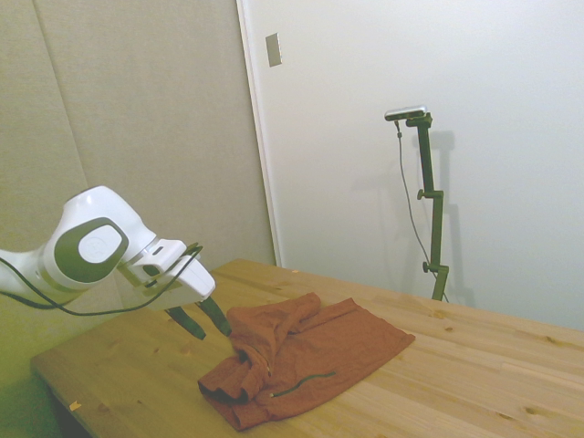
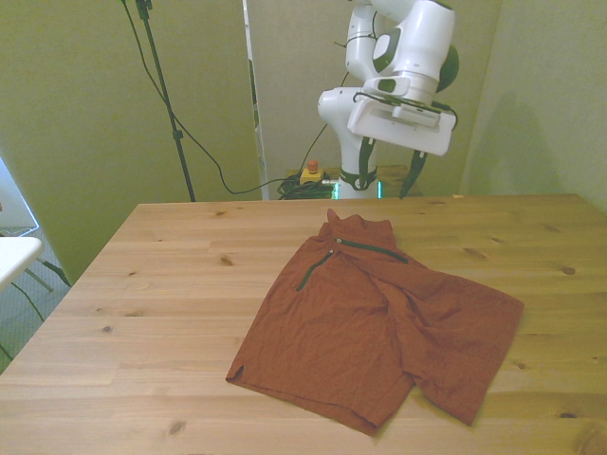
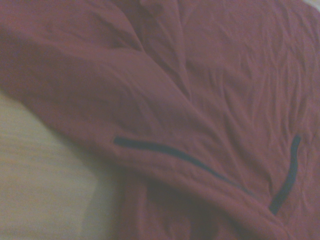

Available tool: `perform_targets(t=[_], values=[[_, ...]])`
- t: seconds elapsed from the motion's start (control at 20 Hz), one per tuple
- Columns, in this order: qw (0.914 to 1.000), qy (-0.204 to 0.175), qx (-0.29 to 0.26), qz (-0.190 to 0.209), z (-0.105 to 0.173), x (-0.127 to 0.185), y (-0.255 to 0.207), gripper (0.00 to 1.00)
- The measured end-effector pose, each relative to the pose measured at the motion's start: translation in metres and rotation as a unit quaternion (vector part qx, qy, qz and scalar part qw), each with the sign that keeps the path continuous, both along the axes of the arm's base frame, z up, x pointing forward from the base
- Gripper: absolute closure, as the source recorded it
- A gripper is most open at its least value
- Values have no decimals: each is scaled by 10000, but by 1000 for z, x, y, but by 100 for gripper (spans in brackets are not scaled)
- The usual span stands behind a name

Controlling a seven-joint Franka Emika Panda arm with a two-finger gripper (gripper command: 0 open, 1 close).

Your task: Fold the shorts

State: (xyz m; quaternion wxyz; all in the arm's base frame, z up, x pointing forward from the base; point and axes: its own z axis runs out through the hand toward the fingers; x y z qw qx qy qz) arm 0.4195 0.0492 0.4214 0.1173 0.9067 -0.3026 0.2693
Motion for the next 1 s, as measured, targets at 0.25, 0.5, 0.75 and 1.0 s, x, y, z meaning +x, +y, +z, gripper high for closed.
perform_targets(t=[0.25, 0.5, 0.75, 1.0], values=[[9990, -203, -314, 259, -34, 49, 48, 0], [9977, -265, -448, 427, -42, 84, 89, 0], [9969, -63, -551, 558, -58, 110, 119, 0], [9953, -11, -592, 771, -69, 131, 166, 0]])
